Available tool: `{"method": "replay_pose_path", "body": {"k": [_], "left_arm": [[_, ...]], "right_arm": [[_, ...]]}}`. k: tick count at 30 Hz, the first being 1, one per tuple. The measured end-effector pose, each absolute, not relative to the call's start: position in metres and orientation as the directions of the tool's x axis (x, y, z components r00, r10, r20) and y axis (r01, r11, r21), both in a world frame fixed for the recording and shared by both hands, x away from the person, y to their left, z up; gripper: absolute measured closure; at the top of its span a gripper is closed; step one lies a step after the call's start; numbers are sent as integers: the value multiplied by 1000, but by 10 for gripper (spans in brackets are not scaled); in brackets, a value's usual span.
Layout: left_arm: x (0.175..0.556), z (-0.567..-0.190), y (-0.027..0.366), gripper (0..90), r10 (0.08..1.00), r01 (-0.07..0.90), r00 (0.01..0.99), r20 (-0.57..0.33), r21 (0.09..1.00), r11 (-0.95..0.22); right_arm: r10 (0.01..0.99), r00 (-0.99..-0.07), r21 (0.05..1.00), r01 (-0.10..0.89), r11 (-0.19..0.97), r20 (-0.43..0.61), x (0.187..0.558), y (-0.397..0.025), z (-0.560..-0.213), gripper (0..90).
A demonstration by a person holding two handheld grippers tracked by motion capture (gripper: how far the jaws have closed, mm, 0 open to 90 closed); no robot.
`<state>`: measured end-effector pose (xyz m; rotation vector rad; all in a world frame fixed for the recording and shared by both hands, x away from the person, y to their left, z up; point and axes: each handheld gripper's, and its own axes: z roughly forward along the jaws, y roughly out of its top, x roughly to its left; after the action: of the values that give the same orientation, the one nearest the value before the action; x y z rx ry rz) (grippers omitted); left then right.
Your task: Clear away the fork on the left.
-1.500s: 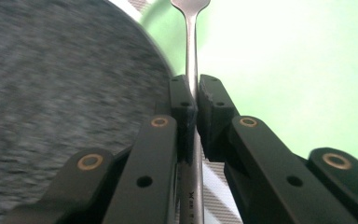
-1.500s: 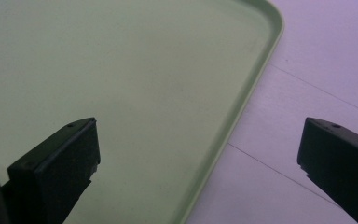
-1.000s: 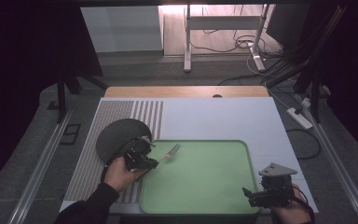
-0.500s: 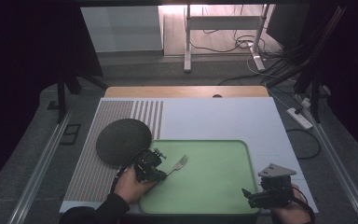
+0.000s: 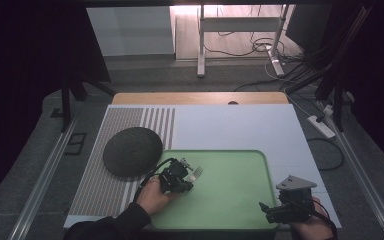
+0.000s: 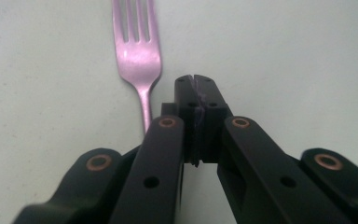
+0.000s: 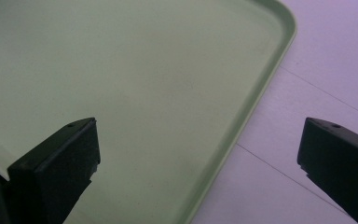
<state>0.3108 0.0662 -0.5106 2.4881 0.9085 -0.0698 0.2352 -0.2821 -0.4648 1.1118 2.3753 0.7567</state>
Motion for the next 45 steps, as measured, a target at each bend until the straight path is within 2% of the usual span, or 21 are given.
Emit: {"method": "replay_pose_path", "body": {"k": [3,6,18,41,45], "left_arm": [[312,-510,70,884,609,624,770,-189,420,-659],[317,-511,82,885,630,654,746,-216,412,-634],[327,-511,112,884,689,711,689,-226,396,-581],[328,-512,138,882,730,750,644,-230,379,-542],[327,-511,136,832,723,739,654,-221,387,-551]], "right_arm": [[790,-599,626,567,535,-132,235,-282,-465,0],[787,-601,626,564,539,-136,235,-281,-465,0],[785,-604,628,560,541,-137,234,-281,-465,0],[783,-607,625,559,544,-138,234,-281,-465,0],[782,-607,624,559,547,-141,234,-281,-465,0]]}}
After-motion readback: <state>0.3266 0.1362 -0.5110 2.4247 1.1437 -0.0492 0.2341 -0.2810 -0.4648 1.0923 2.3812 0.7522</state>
